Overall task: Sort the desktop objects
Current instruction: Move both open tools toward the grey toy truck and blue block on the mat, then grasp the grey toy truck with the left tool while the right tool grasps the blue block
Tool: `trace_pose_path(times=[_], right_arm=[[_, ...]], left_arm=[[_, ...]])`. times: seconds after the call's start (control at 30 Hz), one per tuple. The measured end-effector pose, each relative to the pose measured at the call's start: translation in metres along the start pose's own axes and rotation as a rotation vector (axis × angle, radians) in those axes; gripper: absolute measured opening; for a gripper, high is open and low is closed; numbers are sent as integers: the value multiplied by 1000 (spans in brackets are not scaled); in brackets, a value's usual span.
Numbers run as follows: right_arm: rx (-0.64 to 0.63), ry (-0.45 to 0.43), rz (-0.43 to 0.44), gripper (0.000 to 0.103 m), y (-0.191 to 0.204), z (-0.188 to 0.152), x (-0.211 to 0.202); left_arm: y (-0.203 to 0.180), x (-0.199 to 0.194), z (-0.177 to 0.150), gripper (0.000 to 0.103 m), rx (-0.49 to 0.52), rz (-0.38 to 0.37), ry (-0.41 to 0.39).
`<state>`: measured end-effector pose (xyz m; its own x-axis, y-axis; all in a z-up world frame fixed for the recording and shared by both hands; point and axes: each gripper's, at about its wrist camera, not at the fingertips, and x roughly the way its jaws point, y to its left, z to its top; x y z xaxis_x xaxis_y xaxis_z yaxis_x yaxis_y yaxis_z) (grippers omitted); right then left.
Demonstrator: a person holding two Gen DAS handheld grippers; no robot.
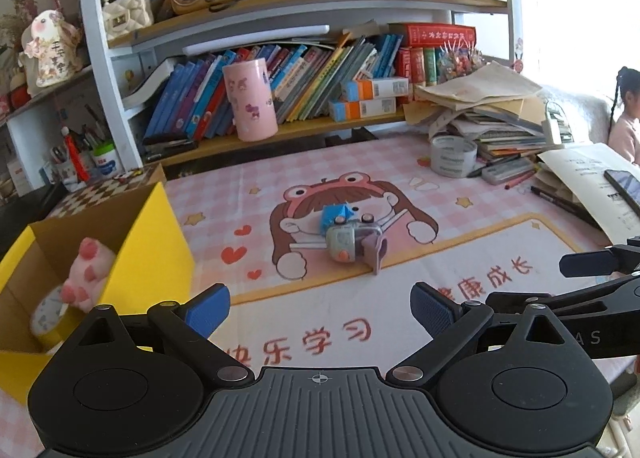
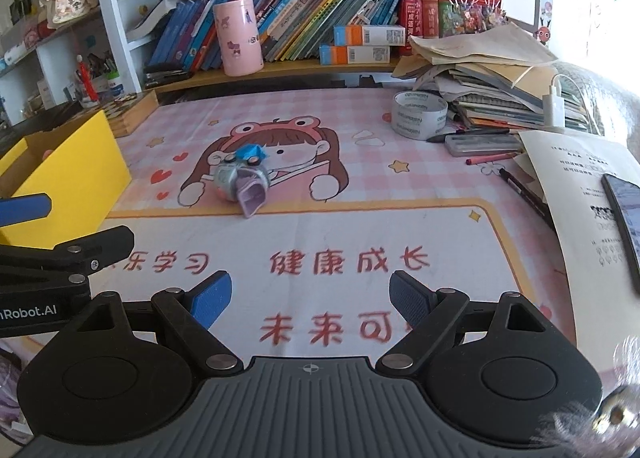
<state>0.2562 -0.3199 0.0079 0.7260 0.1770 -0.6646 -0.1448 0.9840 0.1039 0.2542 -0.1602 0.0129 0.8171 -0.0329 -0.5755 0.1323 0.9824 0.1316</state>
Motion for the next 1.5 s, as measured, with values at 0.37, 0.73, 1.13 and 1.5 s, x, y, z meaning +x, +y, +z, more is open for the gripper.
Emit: trace_pose_path(times=[0.37,0.73,1.13,1.5], right_arm=[[1,-9,-18,85,-27,27,33],[-17,-61,-11,85,-42,73,64],[-46,-53,20,85,-39,95,92],[-134,-43,117,85,-11,111,128]], left_arm=[[-15,52,12,99,33,3,34],[-35,126,25,98,32,-53,100],[-31,170,35,77,-73,-72,160],[7,131,29,63,-127,-45,156]])
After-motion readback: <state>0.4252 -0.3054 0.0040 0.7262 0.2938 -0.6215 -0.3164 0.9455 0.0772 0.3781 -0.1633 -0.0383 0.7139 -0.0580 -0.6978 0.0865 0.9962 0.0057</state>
